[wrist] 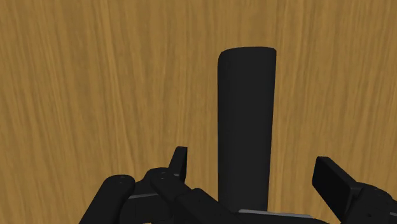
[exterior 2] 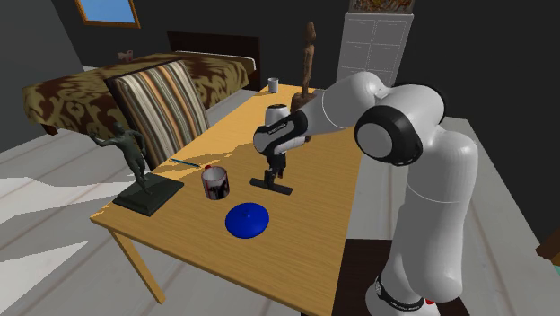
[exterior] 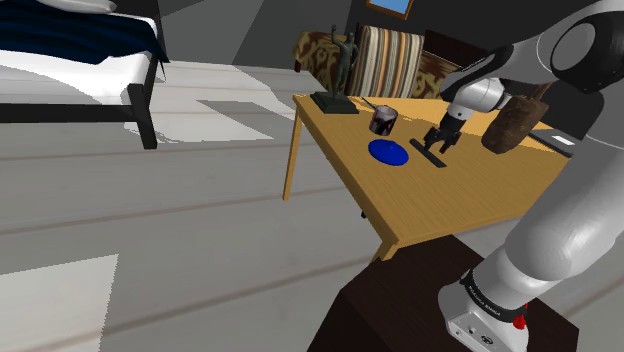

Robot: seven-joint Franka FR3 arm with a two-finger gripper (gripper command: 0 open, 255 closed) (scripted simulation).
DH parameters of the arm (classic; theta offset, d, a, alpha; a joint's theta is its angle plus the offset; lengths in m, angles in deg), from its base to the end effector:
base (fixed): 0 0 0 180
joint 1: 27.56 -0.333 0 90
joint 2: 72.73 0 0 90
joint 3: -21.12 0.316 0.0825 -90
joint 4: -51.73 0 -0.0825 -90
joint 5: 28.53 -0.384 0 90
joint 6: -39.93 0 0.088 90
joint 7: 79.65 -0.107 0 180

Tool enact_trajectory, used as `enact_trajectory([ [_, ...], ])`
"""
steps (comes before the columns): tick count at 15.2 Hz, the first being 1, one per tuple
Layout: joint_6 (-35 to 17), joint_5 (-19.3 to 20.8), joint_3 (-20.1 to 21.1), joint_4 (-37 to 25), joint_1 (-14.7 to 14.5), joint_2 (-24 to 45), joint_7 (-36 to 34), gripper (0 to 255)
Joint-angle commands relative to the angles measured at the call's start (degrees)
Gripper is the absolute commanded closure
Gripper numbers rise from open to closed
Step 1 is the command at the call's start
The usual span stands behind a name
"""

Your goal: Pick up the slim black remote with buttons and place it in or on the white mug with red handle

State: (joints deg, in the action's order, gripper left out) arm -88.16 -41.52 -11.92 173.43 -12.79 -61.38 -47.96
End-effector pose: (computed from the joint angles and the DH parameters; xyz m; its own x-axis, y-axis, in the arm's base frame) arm 0.3839 -0.4068 0.3279 0.9133 -0.4071 -0.0107 -0.4066 -0.9100 -0.0812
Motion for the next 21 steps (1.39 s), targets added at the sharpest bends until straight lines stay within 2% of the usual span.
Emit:
enact_trajectory([
  [1, -1.34, -0.83, 0.26, 0.63, 0.15, 0.88, 0.59, 0],
  [10, -1.70, -1.08, 0.35, 0.76, 0.20, 1.17, 0.76, 0],
  [11, -1.70, -1.08, 0.35, 0.76, 0.20, 1.17, 0.76, 255],
  [21, -1.08, -0.61, 0.18, 0.57, 0.06, 0.62, 0.40, 255],
])
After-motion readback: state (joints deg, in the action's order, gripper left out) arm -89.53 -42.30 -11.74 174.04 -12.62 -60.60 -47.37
